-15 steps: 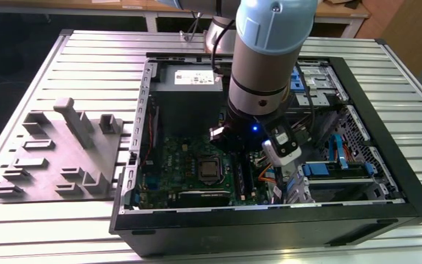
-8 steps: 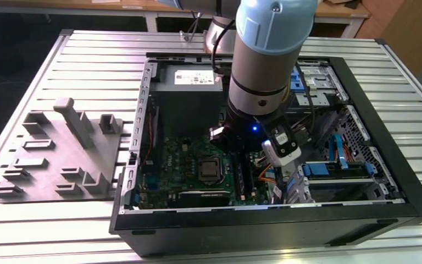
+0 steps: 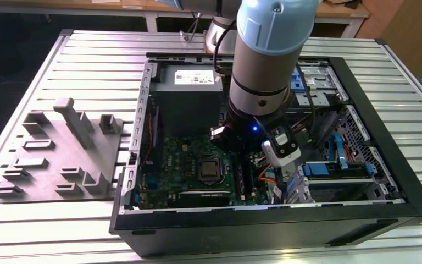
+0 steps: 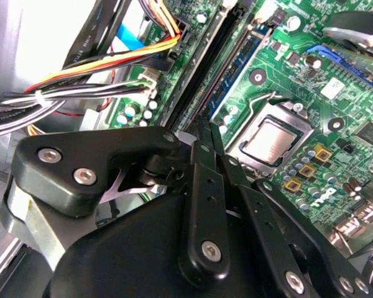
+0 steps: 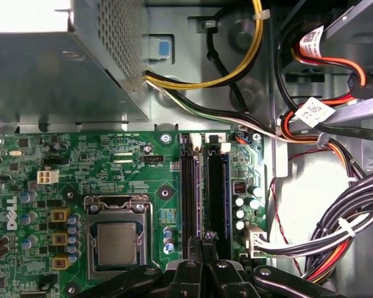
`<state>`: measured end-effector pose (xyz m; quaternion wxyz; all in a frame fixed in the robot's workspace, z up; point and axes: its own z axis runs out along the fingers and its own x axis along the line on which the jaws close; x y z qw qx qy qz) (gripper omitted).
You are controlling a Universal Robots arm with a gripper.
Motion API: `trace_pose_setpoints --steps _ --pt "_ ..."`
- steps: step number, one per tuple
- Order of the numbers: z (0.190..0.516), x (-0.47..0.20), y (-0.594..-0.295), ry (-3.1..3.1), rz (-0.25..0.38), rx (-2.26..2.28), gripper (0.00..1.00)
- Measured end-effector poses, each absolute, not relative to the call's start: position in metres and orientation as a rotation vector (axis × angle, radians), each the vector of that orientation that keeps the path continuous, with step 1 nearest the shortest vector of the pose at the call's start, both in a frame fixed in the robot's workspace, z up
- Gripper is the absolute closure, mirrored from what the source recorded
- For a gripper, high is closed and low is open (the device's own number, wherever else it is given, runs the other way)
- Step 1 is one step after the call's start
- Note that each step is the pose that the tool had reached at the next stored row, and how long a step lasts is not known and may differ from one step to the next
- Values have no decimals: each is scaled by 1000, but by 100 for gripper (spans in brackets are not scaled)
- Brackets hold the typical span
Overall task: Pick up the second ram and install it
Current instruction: 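Insert the second ram into the second slot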
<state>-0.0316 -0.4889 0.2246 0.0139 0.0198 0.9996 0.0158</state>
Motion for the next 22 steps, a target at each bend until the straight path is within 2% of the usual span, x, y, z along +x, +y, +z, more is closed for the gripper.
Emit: trace_pose_setpoints --steps 22 --pt "216 -32 -489 3113 49 63 89"
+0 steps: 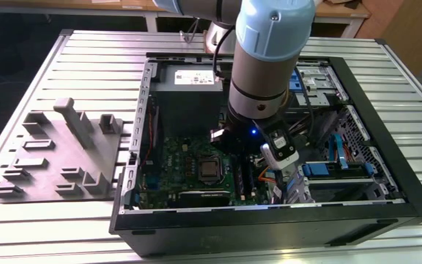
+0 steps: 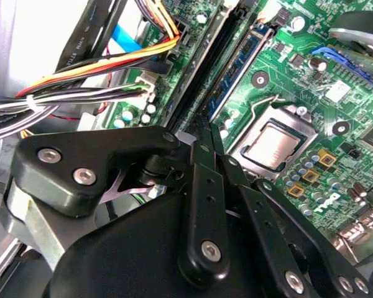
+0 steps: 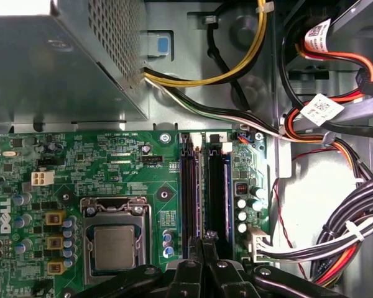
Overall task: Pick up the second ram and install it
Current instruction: 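Insert the second ram into the second slot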
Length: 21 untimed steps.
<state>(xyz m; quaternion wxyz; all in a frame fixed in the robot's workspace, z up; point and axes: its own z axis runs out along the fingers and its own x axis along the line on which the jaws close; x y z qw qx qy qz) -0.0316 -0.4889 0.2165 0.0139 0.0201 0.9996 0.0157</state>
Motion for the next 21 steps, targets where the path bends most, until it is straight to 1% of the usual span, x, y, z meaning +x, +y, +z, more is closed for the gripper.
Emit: trace_pose_setpoints --steps 17,18,21 --pt "214 -32 -489 3113 50 63 88" --pt "214 -32 -489 3113 49 63 82" --pt "215 -32 -489 3113 49 63 82"
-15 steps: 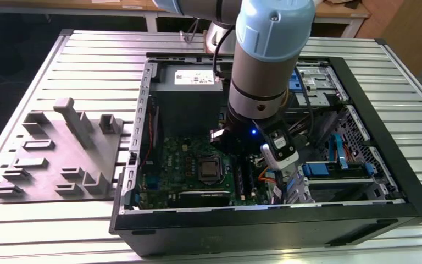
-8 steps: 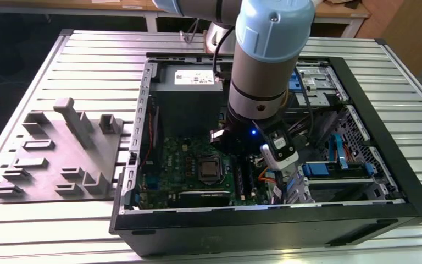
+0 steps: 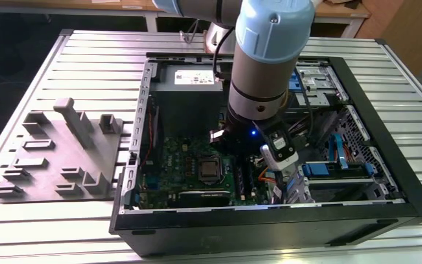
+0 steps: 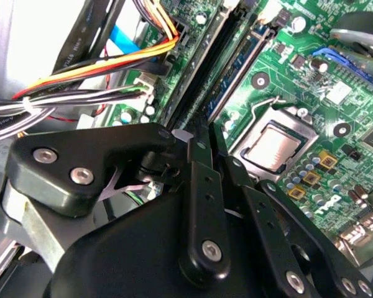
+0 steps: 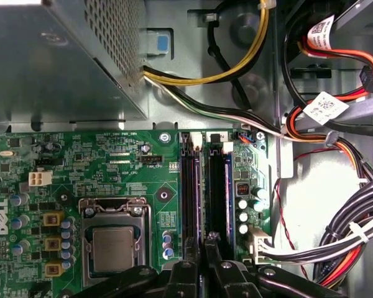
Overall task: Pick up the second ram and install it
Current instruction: 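Insert the second ram into the second slot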
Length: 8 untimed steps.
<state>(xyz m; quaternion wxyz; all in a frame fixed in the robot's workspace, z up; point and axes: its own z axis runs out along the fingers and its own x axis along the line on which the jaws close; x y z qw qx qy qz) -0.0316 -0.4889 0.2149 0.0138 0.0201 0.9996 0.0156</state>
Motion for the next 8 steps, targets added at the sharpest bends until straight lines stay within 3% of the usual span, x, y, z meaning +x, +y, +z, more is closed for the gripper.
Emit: trace_pose_setpoints --steps 8 --pt "243 -32 -489 3113 49 65 82"
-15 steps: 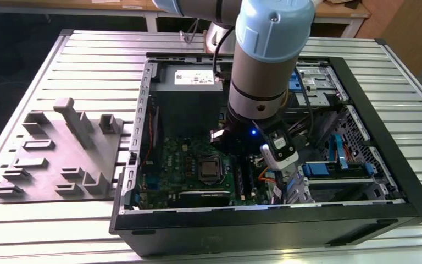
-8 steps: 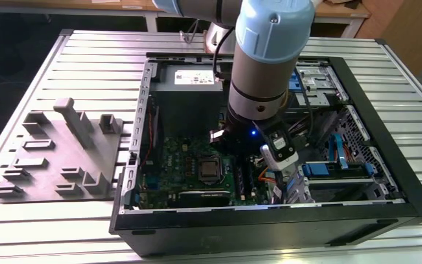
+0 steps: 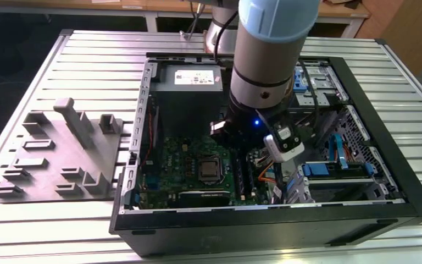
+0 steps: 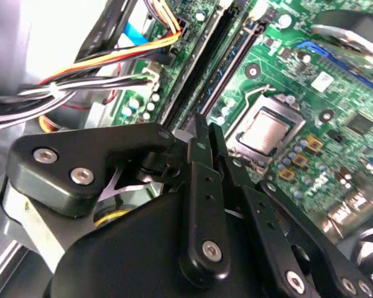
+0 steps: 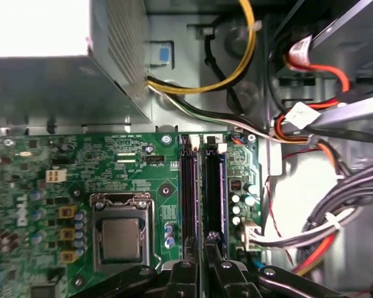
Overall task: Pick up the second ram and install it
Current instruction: 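Insert the second ram into the second slot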
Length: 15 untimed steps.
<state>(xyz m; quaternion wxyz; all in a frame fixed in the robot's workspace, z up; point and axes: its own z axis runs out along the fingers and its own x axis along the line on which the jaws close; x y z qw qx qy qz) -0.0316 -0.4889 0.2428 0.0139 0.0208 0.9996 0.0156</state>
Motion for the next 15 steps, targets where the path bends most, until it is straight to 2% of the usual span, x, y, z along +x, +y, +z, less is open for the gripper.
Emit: trace_pose_setpoints --steps 8,9,10,15 --pt "246 -32 -489 3113 48 65 82" --pt "246 -32 -489 3113 48 65 83" --pt "246 -32 -489 3113 48 65 89" --pt "246 -32 -489 3113 48 65 90"
